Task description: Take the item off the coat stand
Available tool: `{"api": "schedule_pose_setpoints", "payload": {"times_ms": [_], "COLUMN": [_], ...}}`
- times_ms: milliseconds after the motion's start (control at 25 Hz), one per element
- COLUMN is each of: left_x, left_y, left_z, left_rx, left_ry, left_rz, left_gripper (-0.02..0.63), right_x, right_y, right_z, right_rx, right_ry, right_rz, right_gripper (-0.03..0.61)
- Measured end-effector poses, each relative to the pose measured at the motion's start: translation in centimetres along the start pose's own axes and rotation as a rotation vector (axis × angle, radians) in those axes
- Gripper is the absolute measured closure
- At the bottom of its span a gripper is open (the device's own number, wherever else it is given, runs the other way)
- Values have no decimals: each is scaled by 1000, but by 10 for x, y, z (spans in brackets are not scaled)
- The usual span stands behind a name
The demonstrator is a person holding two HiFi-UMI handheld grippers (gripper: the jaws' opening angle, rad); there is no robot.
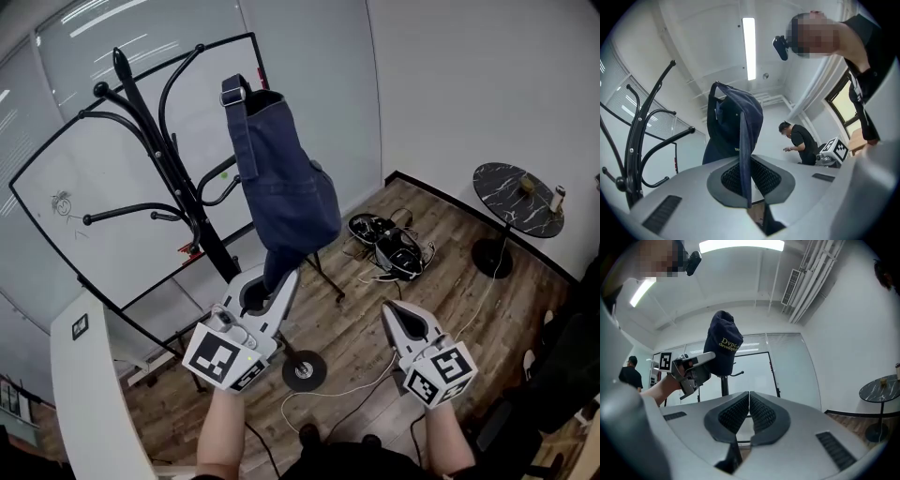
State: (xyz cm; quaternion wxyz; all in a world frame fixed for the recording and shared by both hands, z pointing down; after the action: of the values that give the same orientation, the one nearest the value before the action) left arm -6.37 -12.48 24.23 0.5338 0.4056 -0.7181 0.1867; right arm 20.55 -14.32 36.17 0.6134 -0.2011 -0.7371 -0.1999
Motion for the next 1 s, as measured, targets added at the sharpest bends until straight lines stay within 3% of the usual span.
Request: {"api": "schedule_pose_setpoints", "payload": {"times_ms": [280, 520, 1000], "left_x": [-45, -79, -73], "left_y": [33, 92, 98], "left_z": [8, 65, 88], "left_rx": [69, 95, 153], "left_ry": [56, 108, 177], "left_rz": [-111, -199, -263], "left_gripper": [583, 583, 583], "right_x": [-5, -24, 0], "right_y": [-8, -43, -40], "right_z": [19, 74, 66], "right_rx": [-74, -124, -156], "right_ry": [-14, 2, -7], "right_rz": [-30, -9, -10], "right_gripper": [548, 548, 548]}}
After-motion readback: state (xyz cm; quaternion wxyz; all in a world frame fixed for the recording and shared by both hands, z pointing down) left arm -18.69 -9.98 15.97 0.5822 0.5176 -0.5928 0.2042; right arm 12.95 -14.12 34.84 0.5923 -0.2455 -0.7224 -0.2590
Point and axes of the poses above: the fingertips, and each gripper's own axes: y backward along the fingers, z to its left, x out of its underside, the point moved 10 cm from there along y, backward along the fingers, and after that the axes turned 12 degrees about x, right-handed, at the moved point
